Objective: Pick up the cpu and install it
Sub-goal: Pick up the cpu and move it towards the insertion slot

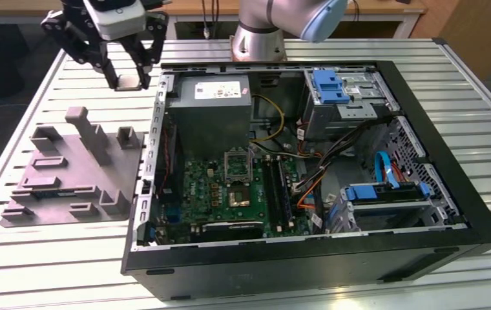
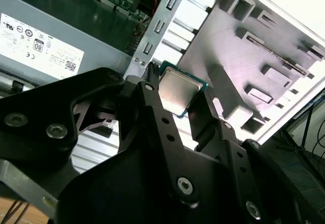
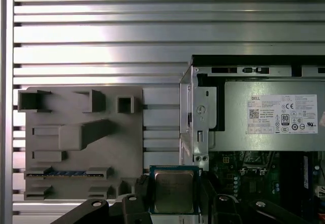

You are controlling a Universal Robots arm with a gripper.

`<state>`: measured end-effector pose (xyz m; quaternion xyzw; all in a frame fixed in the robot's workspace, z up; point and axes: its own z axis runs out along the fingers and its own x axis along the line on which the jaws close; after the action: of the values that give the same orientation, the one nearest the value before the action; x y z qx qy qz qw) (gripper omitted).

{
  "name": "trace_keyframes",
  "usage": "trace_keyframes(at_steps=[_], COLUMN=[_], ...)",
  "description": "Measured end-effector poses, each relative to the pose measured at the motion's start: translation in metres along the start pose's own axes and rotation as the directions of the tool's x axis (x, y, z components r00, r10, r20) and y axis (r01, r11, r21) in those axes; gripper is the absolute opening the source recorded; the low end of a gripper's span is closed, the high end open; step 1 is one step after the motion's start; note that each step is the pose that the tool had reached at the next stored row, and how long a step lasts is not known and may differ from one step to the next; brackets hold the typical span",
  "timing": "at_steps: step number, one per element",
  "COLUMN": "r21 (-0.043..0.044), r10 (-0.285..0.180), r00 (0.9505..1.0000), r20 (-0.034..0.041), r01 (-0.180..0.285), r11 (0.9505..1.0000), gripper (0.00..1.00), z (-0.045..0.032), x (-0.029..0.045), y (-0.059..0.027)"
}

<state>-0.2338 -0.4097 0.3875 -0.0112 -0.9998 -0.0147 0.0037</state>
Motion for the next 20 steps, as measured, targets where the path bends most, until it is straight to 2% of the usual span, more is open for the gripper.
trace_keyframes(at_steps=[5,20], r21=[0.0,0.0001], r10=[0.0,0.0], r00=[1.0,1.0], r20=[-0.0001,-0.0001], r01=[0.0,0.0], r11=[1.0,1.0], gripper=[0.47,0.47], z=[-0.0001,0.0001], x=[-0.0166,-0.085], y=[0.0004,0.0019])
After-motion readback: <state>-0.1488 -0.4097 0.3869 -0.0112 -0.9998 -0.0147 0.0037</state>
